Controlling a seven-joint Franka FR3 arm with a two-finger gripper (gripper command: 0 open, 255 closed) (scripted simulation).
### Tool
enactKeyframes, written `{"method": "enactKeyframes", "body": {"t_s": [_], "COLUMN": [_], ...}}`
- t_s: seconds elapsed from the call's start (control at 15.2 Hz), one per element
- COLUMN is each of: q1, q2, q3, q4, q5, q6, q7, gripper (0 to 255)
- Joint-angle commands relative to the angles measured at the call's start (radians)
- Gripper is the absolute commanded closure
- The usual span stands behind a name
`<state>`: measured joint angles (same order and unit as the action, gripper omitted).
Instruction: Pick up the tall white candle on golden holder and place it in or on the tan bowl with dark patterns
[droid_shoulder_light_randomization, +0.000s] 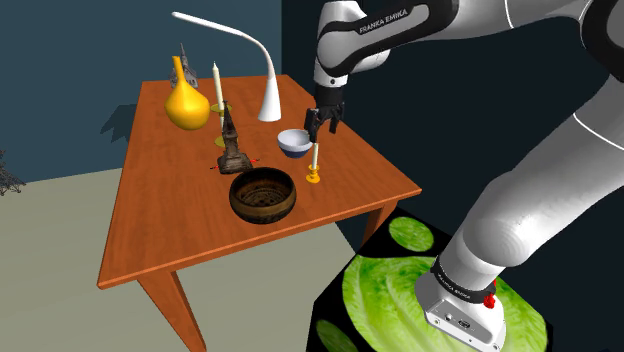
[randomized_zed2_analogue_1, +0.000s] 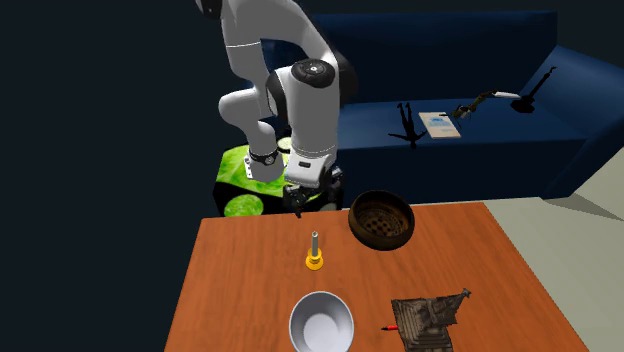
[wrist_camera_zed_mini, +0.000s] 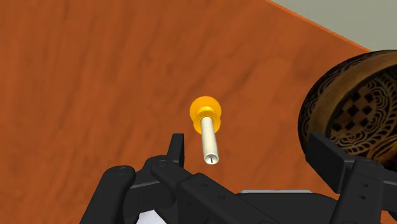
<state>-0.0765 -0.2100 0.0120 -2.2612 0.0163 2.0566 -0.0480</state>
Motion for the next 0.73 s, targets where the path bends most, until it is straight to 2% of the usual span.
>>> {"method": "enactKeyframes", "body": {"t_s": [0.0,0.2,0.66], "q1": [-0.009,-0.017,-0.016], "q2": [0.081,0.164,0.21], "q3": [-0.009,-0.016,-0.016], "q4": [0.053,0.106,0.052], "q5": [-0.005,-0.009,-0.008], "q6": [0.028,0.056,0.156], "q7": [-0.003,-0.002,-0.002], "gripper": [0,0,0]}}
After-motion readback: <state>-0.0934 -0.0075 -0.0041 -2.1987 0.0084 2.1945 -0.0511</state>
